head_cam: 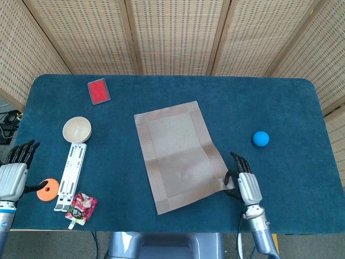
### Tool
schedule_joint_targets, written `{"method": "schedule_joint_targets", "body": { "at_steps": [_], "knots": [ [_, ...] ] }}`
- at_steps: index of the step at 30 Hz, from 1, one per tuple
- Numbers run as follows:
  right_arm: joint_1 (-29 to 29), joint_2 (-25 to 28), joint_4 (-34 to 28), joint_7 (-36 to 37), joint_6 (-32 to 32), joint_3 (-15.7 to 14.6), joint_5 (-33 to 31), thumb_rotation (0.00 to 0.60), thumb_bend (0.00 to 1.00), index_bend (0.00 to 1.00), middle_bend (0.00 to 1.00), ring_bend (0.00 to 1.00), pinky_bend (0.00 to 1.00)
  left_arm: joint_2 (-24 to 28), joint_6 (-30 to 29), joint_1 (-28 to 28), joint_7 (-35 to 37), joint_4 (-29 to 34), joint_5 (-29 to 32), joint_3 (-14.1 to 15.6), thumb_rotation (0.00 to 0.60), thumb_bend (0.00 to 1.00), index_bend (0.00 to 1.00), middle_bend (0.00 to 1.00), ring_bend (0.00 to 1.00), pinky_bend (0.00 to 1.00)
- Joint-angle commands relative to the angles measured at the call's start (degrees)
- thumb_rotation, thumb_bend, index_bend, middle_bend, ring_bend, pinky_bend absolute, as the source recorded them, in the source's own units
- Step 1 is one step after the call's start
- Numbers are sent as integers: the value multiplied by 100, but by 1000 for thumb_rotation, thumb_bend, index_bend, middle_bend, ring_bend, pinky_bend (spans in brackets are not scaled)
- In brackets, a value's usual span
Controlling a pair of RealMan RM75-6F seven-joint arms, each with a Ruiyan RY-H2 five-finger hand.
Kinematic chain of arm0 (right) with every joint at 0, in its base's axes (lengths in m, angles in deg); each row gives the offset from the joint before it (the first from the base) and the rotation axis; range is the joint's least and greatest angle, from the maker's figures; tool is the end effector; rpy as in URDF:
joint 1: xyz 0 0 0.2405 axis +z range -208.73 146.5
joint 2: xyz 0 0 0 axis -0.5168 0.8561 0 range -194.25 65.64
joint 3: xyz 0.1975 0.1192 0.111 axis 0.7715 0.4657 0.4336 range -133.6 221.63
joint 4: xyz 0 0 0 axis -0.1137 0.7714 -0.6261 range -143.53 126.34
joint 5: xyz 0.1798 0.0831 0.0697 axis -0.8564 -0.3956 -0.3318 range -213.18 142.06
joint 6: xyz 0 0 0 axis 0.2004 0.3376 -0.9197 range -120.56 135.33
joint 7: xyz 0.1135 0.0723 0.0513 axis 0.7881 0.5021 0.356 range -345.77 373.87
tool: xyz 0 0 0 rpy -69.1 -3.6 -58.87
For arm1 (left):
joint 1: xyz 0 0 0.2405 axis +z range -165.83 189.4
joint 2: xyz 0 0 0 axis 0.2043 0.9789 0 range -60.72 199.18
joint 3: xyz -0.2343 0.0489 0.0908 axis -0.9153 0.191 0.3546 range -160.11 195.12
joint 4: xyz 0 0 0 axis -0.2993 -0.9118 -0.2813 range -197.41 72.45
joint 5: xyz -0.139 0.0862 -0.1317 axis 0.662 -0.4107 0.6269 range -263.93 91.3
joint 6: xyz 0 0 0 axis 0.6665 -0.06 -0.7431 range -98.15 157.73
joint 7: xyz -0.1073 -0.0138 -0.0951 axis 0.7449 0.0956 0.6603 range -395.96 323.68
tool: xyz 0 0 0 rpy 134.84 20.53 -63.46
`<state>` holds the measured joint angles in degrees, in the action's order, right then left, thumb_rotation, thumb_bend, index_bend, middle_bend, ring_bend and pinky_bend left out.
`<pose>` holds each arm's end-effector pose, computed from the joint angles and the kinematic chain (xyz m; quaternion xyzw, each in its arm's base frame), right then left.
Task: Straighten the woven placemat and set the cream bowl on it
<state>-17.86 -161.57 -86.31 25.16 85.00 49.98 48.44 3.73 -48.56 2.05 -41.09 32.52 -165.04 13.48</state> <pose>-0.2464 -0.2258 -0.0149 0.5197 -0.5308 0.5215 0.4198 -0.3034 0.2092 0.1399 -0.5990 -0.4165 -0.3607 0.5811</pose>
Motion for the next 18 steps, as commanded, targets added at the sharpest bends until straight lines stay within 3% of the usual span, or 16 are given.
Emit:
{"method": "schedule_joint_targets", "body": {
  "at_steps": [1,11,18],
  "knots": [
    [8,193,89,76,-18,161,-143,600,530,719,121,0,0,-7,0,-3,-23,7,-10,6,600,63,0,0,0,0],
    [198,862,231,200,-394,774,-764,600,503,701,103,0,0,-74,0,-23,-210,43,-67,45,600,64,0,0,0,0],
    [545,1096,540,-486,-884,1080,-1260,600,458,651,56,0,0,-206,21,-87,-507,121,-192,96,600,63,0,0,0,0]
  ]
}}
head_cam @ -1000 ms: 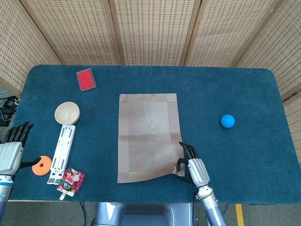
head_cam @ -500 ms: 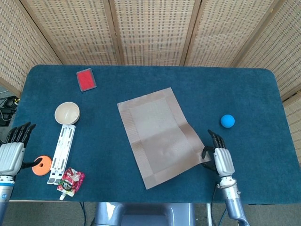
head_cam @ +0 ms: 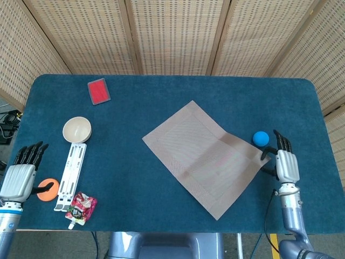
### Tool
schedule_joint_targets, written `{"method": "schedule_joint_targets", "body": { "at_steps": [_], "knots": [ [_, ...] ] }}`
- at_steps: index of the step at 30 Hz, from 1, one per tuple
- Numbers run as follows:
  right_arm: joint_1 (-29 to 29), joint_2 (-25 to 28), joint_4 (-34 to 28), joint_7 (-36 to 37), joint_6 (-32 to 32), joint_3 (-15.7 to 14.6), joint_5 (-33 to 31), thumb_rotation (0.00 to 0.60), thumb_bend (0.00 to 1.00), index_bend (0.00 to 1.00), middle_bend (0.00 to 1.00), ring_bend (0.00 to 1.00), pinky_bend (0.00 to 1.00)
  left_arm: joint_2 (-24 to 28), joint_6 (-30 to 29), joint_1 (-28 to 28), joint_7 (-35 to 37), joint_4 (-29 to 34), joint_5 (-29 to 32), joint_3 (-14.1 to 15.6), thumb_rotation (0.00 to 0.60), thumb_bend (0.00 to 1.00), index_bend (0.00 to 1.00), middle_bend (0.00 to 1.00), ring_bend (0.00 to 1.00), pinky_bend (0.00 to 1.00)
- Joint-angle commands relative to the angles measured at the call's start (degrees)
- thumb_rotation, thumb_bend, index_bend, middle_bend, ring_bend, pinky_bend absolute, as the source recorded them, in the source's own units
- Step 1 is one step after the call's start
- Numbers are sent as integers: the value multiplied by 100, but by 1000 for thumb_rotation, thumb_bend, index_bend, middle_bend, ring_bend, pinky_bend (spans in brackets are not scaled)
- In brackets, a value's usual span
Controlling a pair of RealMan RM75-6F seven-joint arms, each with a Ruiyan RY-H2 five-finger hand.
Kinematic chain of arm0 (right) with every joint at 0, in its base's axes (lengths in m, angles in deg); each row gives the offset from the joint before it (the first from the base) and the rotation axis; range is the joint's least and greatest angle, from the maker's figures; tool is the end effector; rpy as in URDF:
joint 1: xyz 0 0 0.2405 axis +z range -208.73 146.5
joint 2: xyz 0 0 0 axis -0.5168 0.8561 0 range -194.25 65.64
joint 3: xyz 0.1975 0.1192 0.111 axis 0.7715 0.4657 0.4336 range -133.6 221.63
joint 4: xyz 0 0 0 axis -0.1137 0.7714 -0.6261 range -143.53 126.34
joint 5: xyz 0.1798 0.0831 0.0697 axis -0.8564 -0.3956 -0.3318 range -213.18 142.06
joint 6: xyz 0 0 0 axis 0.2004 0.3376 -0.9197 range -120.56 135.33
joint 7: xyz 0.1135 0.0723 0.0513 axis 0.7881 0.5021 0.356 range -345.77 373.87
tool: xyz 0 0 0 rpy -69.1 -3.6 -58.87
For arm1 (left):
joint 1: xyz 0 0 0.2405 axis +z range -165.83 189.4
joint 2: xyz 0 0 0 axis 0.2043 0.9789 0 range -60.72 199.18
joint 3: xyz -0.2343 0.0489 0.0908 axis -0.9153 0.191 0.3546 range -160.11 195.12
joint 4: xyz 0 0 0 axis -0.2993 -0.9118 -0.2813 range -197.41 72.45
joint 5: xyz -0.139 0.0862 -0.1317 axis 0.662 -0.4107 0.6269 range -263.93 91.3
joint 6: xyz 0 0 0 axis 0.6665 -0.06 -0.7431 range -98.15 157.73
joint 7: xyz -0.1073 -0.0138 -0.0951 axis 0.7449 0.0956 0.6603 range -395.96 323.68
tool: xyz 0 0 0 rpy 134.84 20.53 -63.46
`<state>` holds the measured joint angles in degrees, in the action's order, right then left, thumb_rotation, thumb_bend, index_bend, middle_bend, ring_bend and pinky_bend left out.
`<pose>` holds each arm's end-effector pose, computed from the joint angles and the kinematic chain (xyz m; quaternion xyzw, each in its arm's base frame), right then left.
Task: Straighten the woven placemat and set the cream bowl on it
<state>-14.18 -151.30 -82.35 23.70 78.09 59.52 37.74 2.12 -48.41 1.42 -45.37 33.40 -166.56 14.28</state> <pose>-0.3039 -0.2898 0.0670 0.4929 -0.4933 0.4736 0.5380 -0.2927 0.2083 0.1257 -0.6228 -0.4006 -0.3531 0.5718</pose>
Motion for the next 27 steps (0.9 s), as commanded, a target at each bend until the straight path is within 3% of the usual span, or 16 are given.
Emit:
{"method": "schedule_joint_targets", "body": {
  "at_steps": [1,3,10,12,15,18,22,27],
  "knots": [
    [223,62,182,-438,-219,144,-221,600,446,637,43,0,0,-58,10,-35,-116,52,-48,16,600,63,1,0,0,0],
    [315,49,251,-619,-276,197,-302,600,409,581,16,0,0,-72,14,-61,-199,102,-72,10,600,63,1,0,0,0],
    [259,348,-88,-1018,-460,199,-687,600,240,186,0,0,0,-106,82,-183,-432,213,-139,-27,600,64,3,0,0,0],
    [148,496,-260,-1109,-382,163,-774,600,228,132,0,0,0,-114,158,-256,-502,254,-144,-48,600,64,5,0,0,0],
    [-28,625,-425,-1026,-150,118,-745,600,225,114,0,0,0,-125,232,-352,-577,310,-156,-95,600,65,19,0,0,0],
    [-260,800,-645,-509,204,-22,-321,600,224,114,0,0,0,-158,305,-478,-683,348,-156,-181,600,64,37,0,0,0],
    [-535,977,-749,-73,747,-280,296,600,223,114,0,0,0,-227,543,-782,-991,412,-23,-402,600,64,57,0,0,0],
    [-642,1131,-871,191,1070,-395,687,600,223,113,0,0,0,-293,1008,-1299,-1507,534,251,-721,600,67,120,0,0,0]
  ]
}}
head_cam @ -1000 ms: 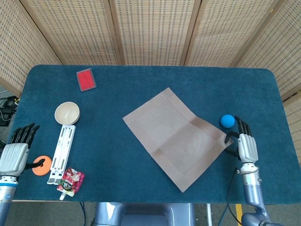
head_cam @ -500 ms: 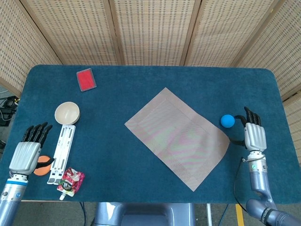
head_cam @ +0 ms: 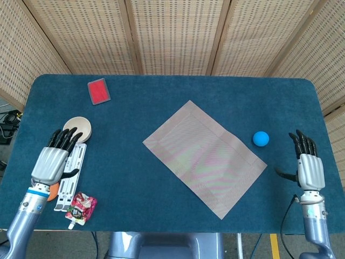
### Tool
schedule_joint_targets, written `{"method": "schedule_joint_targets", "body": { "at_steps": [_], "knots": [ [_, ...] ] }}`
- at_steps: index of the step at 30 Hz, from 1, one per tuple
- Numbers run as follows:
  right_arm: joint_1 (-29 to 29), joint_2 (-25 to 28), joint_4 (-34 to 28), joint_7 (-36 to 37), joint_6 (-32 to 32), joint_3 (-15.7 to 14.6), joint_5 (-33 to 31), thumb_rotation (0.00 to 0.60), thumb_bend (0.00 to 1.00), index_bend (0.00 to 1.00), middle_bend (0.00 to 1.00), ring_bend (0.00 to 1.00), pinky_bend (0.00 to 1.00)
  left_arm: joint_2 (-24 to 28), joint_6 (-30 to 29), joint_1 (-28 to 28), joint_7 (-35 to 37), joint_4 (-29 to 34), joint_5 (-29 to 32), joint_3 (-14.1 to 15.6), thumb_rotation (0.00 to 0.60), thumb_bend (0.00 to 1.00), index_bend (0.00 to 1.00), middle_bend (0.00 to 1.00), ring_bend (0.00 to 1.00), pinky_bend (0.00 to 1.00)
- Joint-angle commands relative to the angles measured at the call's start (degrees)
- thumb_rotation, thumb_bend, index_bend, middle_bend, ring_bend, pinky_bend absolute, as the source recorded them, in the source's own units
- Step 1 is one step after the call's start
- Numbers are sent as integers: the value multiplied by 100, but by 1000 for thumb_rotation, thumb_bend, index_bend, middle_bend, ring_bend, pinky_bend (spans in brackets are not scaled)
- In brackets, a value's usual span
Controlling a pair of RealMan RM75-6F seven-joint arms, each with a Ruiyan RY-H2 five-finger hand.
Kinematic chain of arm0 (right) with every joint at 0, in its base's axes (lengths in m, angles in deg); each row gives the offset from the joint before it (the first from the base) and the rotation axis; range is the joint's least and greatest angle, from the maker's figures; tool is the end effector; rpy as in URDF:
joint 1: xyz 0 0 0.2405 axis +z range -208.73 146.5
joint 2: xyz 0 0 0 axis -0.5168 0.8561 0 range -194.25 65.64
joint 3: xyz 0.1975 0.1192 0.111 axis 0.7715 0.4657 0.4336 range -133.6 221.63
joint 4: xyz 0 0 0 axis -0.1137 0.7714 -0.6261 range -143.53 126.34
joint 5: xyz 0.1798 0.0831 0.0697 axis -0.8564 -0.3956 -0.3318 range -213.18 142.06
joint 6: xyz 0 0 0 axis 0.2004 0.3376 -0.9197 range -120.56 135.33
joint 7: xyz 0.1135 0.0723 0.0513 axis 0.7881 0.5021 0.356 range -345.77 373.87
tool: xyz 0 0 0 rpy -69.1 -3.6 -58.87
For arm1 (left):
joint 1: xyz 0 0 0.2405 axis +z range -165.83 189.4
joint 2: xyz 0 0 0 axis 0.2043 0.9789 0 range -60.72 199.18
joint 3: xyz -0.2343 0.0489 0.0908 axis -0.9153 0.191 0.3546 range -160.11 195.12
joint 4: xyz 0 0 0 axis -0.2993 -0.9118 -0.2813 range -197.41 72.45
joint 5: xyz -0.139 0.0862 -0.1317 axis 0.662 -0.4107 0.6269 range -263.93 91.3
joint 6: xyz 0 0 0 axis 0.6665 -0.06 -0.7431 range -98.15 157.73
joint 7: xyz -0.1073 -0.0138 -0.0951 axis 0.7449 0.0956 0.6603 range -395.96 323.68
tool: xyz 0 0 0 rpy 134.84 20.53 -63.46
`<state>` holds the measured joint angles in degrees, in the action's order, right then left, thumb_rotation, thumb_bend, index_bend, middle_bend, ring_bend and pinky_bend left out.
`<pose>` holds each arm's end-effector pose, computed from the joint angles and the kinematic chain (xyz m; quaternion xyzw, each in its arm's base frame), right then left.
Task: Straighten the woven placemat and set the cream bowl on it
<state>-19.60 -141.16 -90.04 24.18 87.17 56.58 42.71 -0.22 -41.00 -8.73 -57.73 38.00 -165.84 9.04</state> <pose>-0.3108 -0.2524 0.1252 0.5021 -0.4354 0.4869 0.5668 -0.2223 0.2649 0.1024 -0.6921 -0.3195 -0.3708 0.5305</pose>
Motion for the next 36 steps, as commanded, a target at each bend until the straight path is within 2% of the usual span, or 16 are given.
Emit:
{"method": "schedule_joint_targets", "body": {
  "at_steps": [1,5,10,23,31,36],
  "knots": [
    [-110,154,-134,216,204,-129,272,600,223,114,0,0,0,-110,440,-463,-416,70,333,-310,600,67,133,0,0,0],
    [-128,251,-169,364,307,-204,479,600,222,114,0,0,0,-427,860,-1002,-807,-141,833,-628,600,68,160,0,0,0],
    [-159,376,-281,641,408,-219,578,600,223,114,0,0,0,-925,1293,-1669,-1488,-561,1542,-814,600,42,137,0,0,0],
    [-229,708,-528,1127,481,-103,436,600,223,114,0,0,0,-2471,1880,-2968,-2552,-2257,2743,-782,600,48,122,0,0,0],
    [-263,864,-615,1400,503,-71,419,600,224,114,0,0,0,-3159,2089,-3470,-2921,-3068,3310,-730,600,55,128,0,0,0],
    [-265,905,-636,1535,511,-73,443,600,223,114,0,0,0,-3468,2133,-3704,-2946,-3476,3392,-724,600,60,128,0,0,0]
  ]
}}
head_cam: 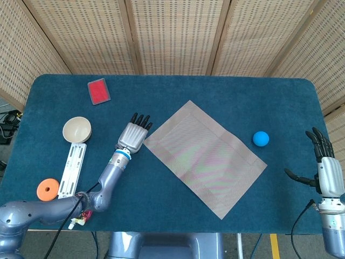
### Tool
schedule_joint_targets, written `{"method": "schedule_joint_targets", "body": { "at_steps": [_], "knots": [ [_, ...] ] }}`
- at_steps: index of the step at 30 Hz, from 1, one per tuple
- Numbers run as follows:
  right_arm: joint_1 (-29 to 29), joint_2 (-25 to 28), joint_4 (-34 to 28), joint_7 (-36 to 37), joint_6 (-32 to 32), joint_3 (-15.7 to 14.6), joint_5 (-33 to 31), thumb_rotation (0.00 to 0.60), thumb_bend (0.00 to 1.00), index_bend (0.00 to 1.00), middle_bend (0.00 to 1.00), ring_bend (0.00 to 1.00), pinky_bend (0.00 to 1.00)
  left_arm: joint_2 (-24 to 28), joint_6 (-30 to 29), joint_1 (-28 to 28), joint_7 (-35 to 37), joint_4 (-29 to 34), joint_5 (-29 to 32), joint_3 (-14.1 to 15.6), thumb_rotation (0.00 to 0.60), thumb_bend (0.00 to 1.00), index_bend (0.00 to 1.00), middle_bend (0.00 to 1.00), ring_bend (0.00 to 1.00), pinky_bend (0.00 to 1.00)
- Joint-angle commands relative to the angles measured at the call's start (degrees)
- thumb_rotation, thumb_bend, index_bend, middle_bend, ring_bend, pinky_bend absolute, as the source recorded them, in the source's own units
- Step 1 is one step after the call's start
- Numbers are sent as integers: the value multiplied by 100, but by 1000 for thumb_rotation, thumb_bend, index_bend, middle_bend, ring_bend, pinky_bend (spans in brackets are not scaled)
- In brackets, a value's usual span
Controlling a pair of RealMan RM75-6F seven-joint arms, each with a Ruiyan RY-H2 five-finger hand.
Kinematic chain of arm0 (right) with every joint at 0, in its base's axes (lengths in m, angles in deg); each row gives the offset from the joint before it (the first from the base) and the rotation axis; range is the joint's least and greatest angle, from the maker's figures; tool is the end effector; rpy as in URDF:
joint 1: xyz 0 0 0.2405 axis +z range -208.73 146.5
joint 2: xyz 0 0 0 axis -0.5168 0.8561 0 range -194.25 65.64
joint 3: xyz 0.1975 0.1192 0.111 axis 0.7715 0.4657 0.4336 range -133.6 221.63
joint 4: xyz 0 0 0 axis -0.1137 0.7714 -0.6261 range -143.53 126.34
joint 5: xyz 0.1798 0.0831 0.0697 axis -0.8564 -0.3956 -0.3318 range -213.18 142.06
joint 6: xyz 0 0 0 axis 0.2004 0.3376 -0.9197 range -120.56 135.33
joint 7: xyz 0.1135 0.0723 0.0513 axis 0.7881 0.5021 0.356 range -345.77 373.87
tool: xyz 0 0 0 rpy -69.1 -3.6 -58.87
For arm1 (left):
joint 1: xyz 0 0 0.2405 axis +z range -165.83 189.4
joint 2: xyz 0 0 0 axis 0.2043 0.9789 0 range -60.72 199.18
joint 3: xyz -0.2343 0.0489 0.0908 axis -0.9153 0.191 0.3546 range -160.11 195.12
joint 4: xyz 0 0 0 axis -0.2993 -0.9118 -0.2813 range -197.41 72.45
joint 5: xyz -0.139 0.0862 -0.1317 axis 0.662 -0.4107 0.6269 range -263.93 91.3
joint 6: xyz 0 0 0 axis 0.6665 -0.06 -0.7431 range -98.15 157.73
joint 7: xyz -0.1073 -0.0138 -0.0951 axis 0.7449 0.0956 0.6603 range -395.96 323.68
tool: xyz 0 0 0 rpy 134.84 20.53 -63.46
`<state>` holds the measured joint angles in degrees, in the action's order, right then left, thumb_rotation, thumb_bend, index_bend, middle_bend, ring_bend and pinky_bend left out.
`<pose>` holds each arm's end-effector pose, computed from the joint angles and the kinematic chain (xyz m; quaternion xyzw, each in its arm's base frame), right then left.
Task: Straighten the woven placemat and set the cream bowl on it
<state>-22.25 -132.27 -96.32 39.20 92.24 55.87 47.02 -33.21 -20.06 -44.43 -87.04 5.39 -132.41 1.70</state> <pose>-0.3007 -0.2340 0.1725 0.4662 -0.4497 0.5693 0.5063 -0.0925 0.3988 -0.0699 -0.7965 -0.2411 -0.2501 0.4949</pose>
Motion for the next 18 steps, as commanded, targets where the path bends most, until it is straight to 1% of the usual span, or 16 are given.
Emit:
{"method": "schedule_joint_targets", "body": {
  "at_steps": [1,5,10,18],
  "knots": [
    [-1,20,-11,47,2,-7,17,600,223,114,0,0,0,-246,67,-188,4,-339,65,14,600,61,128,0,0,0],
    [4,29,-11,91,9,-13,31,600,223,114,0,0,0,-466,173,-339,-1,-703,204,28,600,62,128,0,0,0],
    [15,49,11,166,-35,-6,-12,600,223,114,0,0,0,-671,249,-481,-3,-1050,231,83,600,63,128,0,0,0],
    [4,75,23,249,-1,36,-63,600,223,114,0,0,0,-918,398,-649,9,-1438,272,133,600,66,128,0,0,0]
  ]
}}
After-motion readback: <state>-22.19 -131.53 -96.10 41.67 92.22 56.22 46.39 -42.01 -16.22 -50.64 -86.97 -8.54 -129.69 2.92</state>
